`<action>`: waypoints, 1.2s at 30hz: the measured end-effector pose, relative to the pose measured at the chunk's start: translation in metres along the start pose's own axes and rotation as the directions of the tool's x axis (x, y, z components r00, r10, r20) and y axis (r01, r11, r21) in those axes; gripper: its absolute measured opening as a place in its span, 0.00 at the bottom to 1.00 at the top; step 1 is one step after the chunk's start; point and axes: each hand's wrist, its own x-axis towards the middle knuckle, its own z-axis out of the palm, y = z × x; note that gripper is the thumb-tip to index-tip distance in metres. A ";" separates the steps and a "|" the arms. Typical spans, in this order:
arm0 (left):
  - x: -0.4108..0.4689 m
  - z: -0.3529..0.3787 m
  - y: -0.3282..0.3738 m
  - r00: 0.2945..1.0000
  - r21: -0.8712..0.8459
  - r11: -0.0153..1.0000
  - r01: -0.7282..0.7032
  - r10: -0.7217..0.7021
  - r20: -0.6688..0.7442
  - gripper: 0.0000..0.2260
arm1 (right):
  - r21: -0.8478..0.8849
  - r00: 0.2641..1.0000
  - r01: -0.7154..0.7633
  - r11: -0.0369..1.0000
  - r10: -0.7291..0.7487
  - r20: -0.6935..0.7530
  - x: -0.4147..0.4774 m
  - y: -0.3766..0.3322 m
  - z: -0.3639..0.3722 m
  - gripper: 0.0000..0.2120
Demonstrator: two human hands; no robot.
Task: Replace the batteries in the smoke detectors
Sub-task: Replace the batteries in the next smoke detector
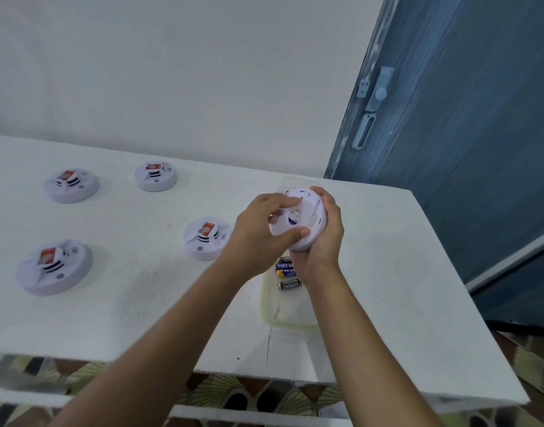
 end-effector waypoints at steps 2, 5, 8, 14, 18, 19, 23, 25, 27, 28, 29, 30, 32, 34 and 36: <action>0.001 -0.001 0.000 1.000 -0.011 1.000 -0.010 0.010 0.004 0.20 | -0.001 1.000 0.007 1.000 -0.007 0.005 0.001 -0.001 0.000 0.10; 0.002 -0.002 -0.001 0.999 -0.001 1.000 -0.031 0.031 0.015 0.21 | 0.001 1.000 0.002 1.000 -0.002 0.009 0.001 -0.003 0.001 0.10; 0.002 -0.002 -0.001 0.999 0.022 0.999 -0.028 0.028 0.023 0.23 | -0.014 0.999 0.029 0.999 -0.029 0.016 0.001 -0.002 -0.001 0.10; 0.004 0.000 0.001 0.970 -0.369 0.900 0.234 -0.244 0.021 0.25 | -0.161 0.980 0.196 0.967 -0.190 0.052 -0.002 0.003 -0.002 0.08; 0.006 0.005 0.002 0.947 -0.429 0.858 0.284 -0.321 -0.016 0.23 | -0.225 0.957 0.290 0.930 -0.275 0.093 -0.003 0.008 -0.006 0.07; 0.005 0.006 0.003 0.944 -0.429 0.857 0.285 -0.328 -0.027 0.22 | -0.227 0.955 0.296 0.928 -0.280 0.101 -0.003 0.009 -0.007 0.07; 0.003 0.006 0.002 0.960 -0.341 0.912 0.229 -0.270 -0.078 0.21 | -0.187 0.963 0.266 0.946 -0.252 0.097 -0.004 0.011 -0.007 0.10; 0.004 0.004 0.003 0.970 -0.269 0.945 0.188 -0.221 -0.100 0.21 | -0.173 0.970 0.237 0.956 -0.224 0.090 -0.005 0.011 -0.006 0.09; 0.007 0.001 0.005 0.977 -0.204 0.965 0.162 -0.187 -0.106 0.22 | -0.168 0.977 0.211 0.963 -0.201 0.075 -0.005 0.011 -0.005 0.10; 0.007 0.000 0.005 0.979 -0.188 0.970 0.155 -0.177 -0.105 0.22 | -0.166 0.978 0.203 0.965 -0.192 0.076 -0.005 0.011 -0.004 0.11; 0.008 -0.001 0.005 0.980 -0.181 0.972 0.151 -0.172 -0.104 0.23 | -0.167 0.979 0.198 0.966 -0.187 0.080 -0.005 0.010 -0.004 0.11; 0.008 -0.001 0.005 0.980 -0.176 0.973 0.149 -0.169 -0.102 0.23 | -0.169 0.979 0.197 0.966 -0.185 0.087 -0.005 0.010 -0.004 0.12; 0.007 -0.002 0.005 0.981 -0.168 0.974 0.149 -0.168 -0.099 0.23 | -0.172 0.980 0.194 0.966 -0.181 0.088 -0.006 0.009 -0.003 0.12; 0.006 -0.001 0.005 0.976 -0.177 0.968 0.176 -0.196 -0.099 0.23 | -0.190 0.978 0.200 0.961 -0.185 0.096 -0.007 0.009 -0.004 0.12; 0.006 0.000 0.005 0.965 -0.213 0.953 0.216 -0.241 -0.099 0.22 | -0.218 0.970 0.233 0.948 -0.210 0.123 -0.007 0.010 -0.005 0.11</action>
